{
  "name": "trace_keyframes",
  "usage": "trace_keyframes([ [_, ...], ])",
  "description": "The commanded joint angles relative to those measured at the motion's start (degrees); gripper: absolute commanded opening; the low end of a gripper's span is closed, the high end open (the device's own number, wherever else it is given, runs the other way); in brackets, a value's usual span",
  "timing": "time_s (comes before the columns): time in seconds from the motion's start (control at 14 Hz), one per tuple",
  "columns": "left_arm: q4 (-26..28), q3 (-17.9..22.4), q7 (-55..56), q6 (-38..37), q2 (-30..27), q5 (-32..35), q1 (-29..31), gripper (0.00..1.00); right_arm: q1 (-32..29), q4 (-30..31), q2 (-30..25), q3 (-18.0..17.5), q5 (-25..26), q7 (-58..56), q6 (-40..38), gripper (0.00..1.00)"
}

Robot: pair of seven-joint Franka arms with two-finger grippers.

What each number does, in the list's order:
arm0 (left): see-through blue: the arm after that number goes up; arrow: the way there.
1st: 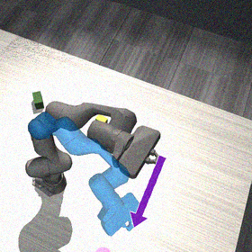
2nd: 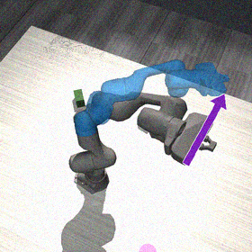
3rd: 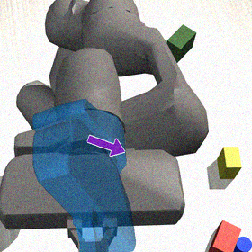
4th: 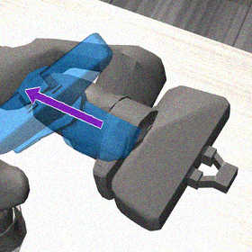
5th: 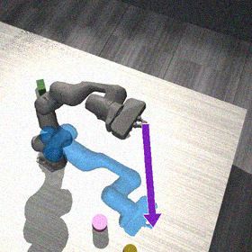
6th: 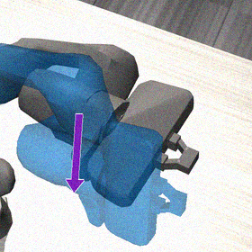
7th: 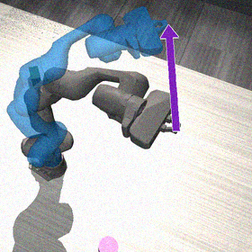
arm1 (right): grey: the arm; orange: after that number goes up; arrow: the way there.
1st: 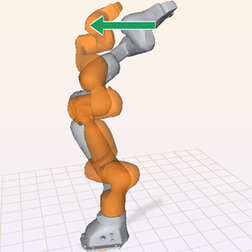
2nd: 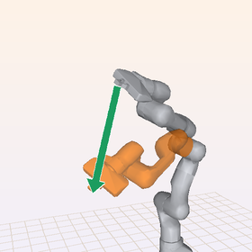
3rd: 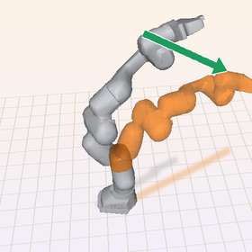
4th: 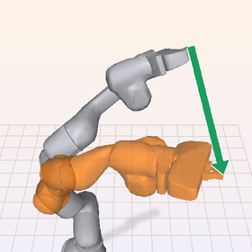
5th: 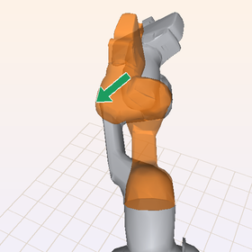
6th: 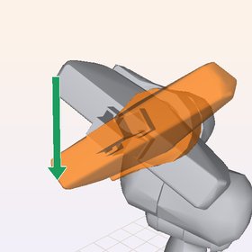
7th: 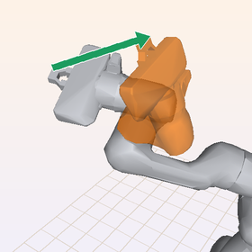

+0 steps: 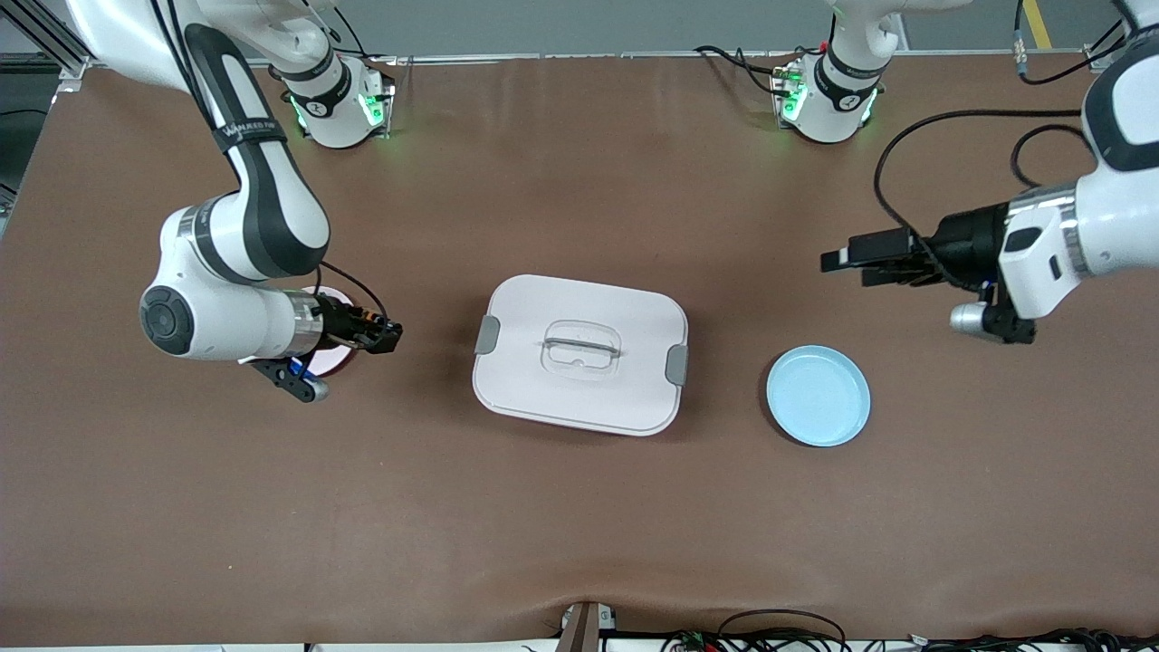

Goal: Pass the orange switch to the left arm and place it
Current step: 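Lift the switch over the box with the right gripper while the left gripper approaches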

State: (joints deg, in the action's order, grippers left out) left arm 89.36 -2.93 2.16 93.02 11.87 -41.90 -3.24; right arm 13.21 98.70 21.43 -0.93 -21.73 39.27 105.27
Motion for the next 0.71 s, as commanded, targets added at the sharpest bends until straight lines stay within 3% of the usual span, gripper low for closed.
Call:
trace_keyframes([
  [0.0, 0.55, -0.05, -0.31, 4.79, 1.49, -3.44, -4.04, 1.00, 2.42, -3.33, 0.01, 0.49, -4.27, 7.11, -1.21, 0.00],
  [0.14, 3.09, -0.05, -0.49, 10.05, 1.49, -8.35, -6.59, 1.00, 4.18, -5.70, 0.19, 0.49, -5.08, 13.69, -1.21, 0.00],
  [0.43, 6.70, -0.23, -0.40, 23.59, 2.11, -12.22, -13.44, 1.00, 8.40, -11.59, 1.68, 0.49, -5.34, 27.06, -0.86, 0.00],
  [0.64, 7.50, -0.23, 0.65, 30.88, 2.55, -13.47, -16.96, 1.00, 10.77, -13.00, 2.56, 0.58, -8.50, 33.05, -0.51, 0.00],
])
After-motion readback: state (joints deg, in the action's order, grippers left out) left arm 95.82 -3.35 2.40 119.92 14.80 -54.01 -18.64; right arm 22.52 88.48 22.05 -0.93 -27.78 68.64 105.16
